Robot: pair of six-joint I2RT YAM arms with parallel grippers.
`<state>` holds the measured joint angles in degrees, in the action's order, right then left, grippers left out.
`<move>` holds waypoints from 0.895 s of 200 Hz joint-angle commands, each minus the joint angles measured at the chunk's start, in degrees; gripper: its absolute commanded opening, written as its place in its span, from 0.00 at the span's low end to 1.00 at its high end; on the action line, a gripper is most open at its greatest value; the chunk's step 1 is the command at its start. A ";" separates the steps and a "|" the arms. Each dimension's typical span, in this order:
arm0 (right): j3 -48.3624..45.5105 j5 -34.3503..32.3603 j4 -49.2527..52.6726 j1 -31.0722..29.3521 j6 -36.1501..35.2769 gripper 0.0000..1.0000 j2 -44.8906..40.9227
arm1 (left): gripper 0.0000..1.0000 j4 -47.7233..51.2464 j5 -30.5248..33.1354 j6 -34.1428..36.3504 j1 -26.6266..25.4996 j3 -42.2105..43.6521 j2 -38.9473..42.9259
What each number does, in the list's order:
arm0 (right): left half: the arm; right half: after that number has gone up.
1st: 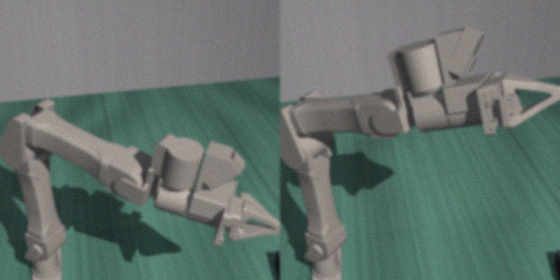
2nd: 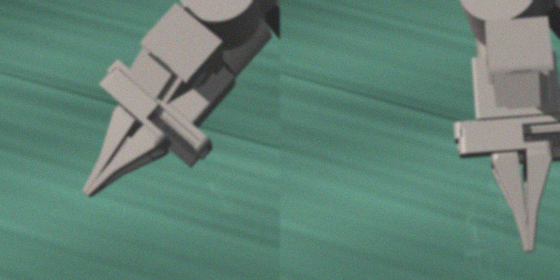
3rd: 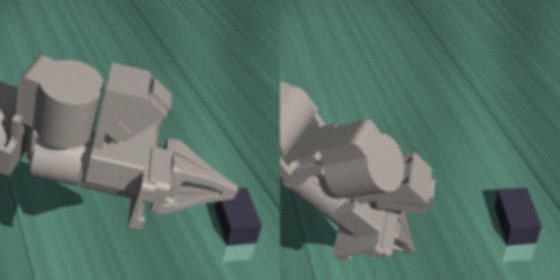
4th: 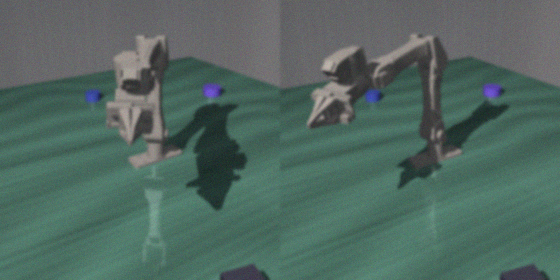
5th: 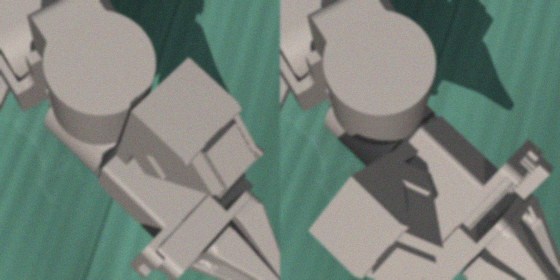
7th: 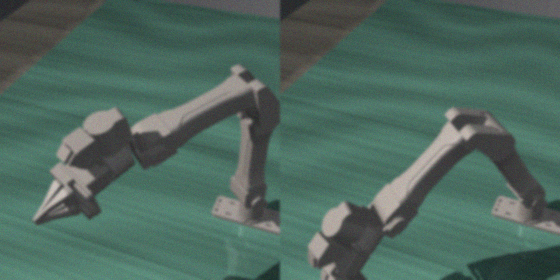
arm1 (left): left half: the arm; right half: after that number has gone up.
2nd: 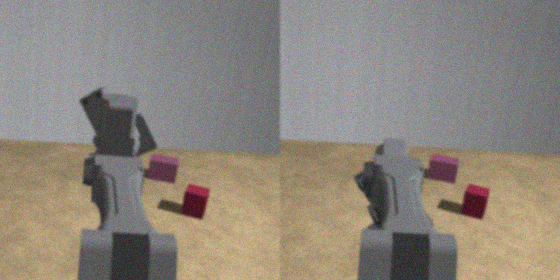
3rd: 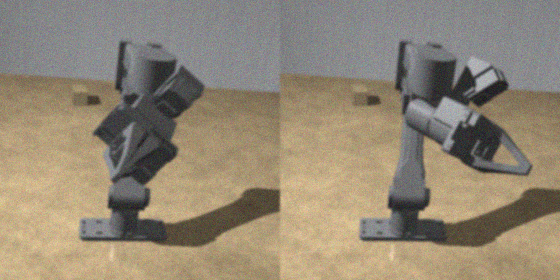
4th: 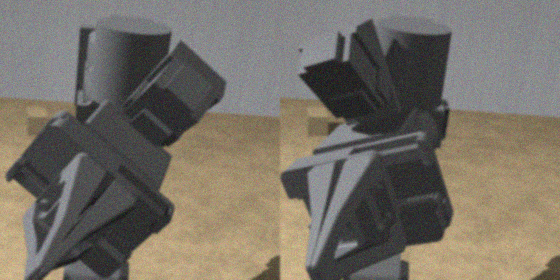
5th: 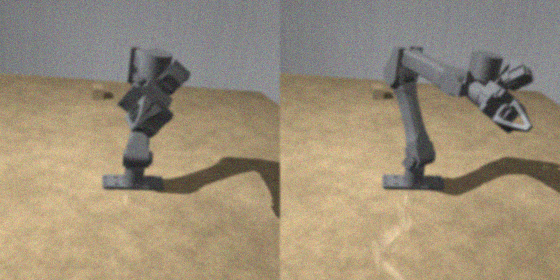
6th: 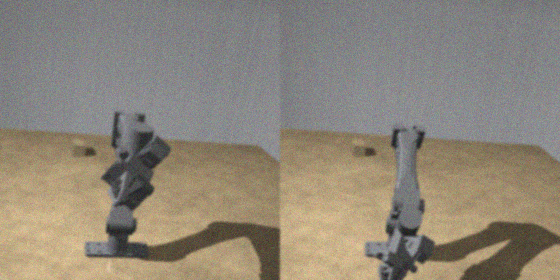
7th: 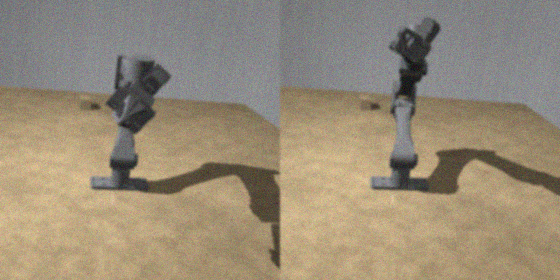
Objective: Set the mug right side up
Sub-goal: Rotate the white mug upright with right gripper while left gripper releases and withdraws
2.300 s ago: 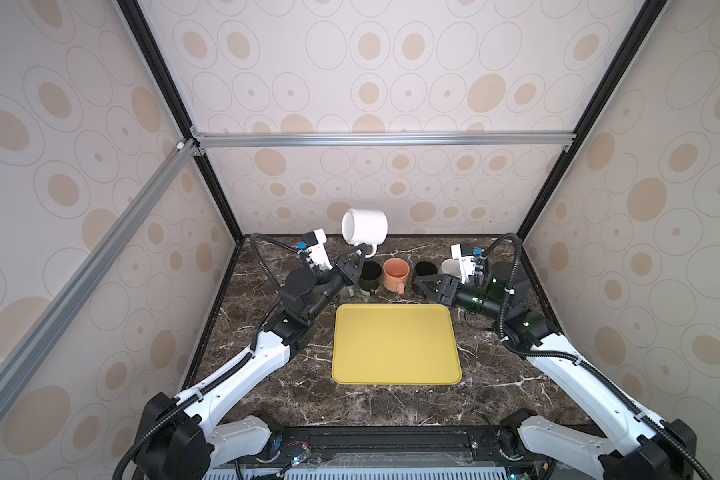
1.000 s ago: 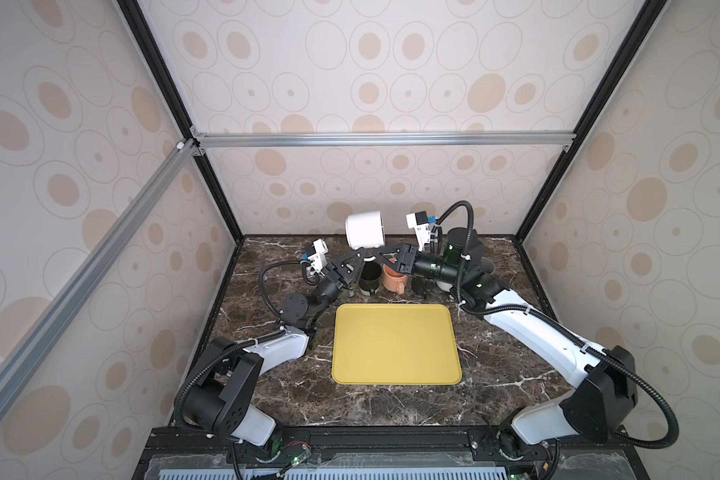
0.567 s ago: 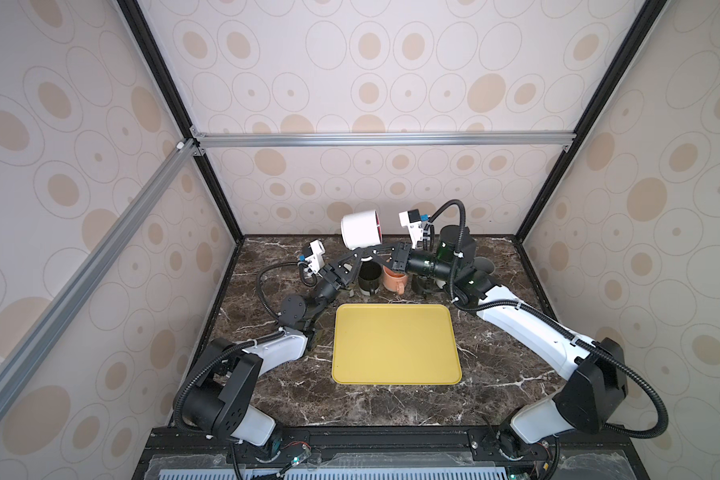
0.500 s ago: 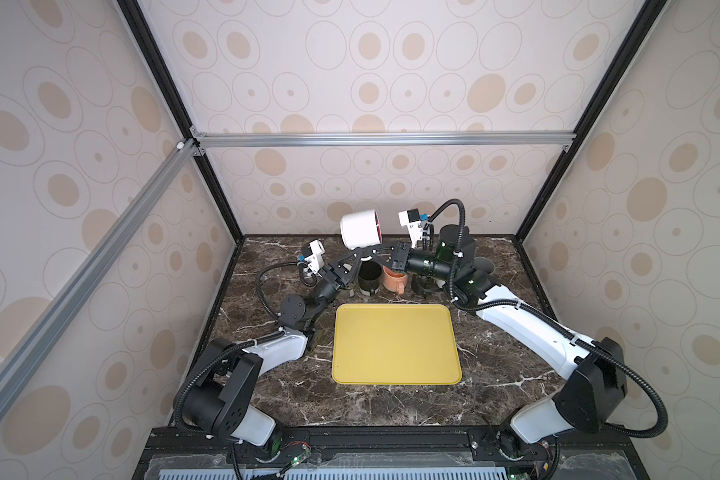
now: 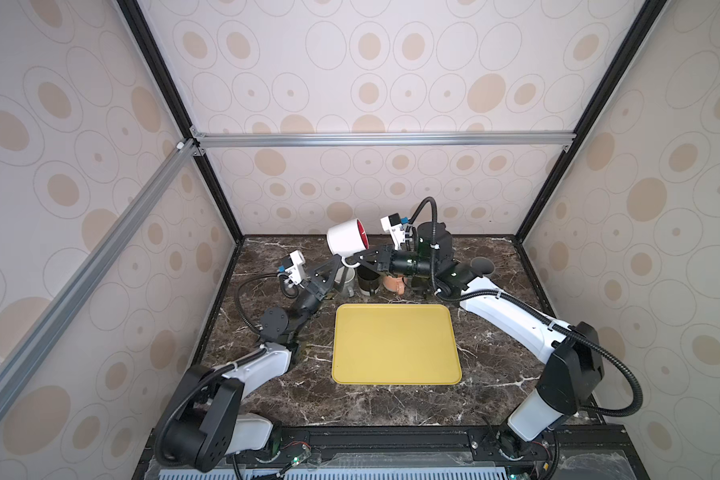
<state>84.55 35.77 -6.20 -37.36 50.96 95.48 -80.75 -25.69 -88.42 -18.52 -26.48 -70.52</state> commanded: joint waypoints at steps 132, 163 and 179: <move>52.95 -35.27 41.65 -12.62 -24.25 0.00 28.98 | 1.00 96.49 33.26 49.41 7.54 -17.73 32.68; 63.31 -42.35 47.34 -14.51 -24.21 0.00 36.46 | 1.00 96.05 33.16 49.67 7.62 -17.55 34.38; 64.04 -45.50 47.65 -15.21 -23.74 0.00 37.96 | 1.00 96.33 33.49 49.84 7.63 -17.56 35.76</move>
<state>145.14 -0.58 39.27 -52.10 29.04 132.25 13.67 5.80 -40.88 -11.33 -42.02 -36.95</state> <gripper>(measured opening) 0.137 0.999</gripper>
